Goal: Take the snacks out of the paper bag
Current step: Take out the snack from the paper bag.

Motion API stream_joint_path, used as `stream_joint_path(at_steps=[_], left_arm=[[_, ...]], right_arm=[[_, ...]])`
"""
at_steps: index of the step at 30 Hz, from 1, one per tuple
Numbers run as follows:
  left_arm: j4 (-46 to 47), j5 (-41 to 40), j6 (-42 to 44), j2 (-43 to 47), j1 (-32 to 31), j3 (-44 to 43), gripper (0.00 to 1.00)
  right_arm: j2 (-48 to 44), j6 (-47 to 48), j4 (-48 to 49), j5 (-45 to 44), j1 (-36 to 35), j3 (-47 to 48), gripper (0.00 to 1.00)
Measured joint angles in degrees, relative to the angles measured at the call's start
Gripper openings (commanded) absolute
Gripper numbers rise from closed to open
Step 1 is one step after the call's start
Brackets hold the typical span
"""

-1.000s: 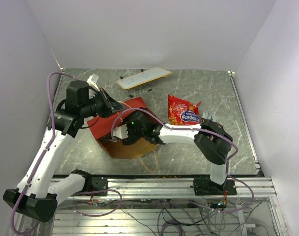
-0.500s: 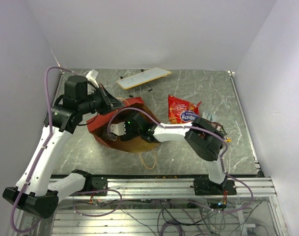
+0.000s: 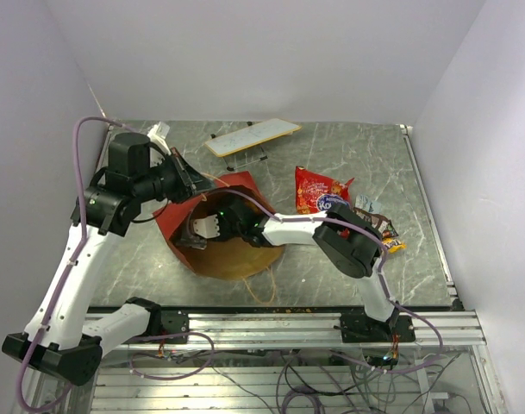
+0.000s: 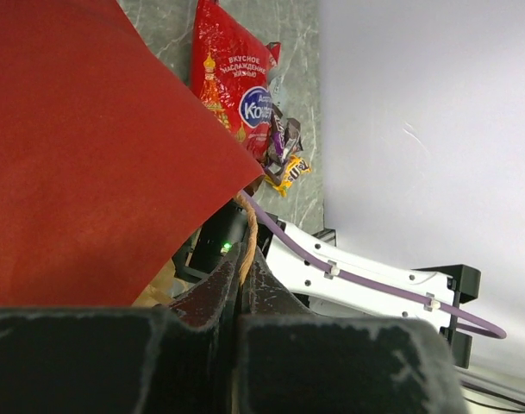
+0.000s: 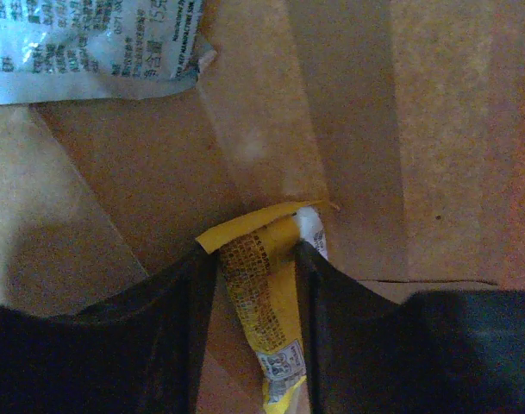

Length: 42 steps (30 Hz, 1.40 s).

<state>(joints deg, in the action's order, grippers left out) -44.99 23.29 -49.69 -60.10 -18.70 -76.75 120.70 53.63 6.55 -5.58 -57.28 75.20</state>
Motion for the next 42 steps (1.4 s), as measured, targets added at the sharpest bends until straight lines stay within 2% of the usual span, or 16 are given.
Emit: stream_joint_path(at_steps=[7,10,21,31,42], left_arm=[[-0.8,-1.1,0.0,0.8,0.0,0.0,0.07],[-0.9,-1.8,0.5,0.9,0.0,0.0,0.07],[-1.6,-3.2,1.9,-0.3,0.3,-1.2,0.07],[-1.4,-3.4,1.4,0.0,0.4,-0.9,0.07],[-0.7,-3.8,-0.7,2.9,0.5,2.9,0.07]], right_arm=[[0.2,0.7,-0.7,0.4,0.0,0.0,0.12],[-0.3,0.7,-0.9,0.9,0.1,0.0,0.05],[-7.0,-0.9,-3.4,6.1,0.1,-4.3,0.01],[-15.9,-1.8,-4.5,14.9,-0.2,-9.3,0.0],[-25.8,-8.9,-3.4,24.2,-0.9,-11.8,0.0]])
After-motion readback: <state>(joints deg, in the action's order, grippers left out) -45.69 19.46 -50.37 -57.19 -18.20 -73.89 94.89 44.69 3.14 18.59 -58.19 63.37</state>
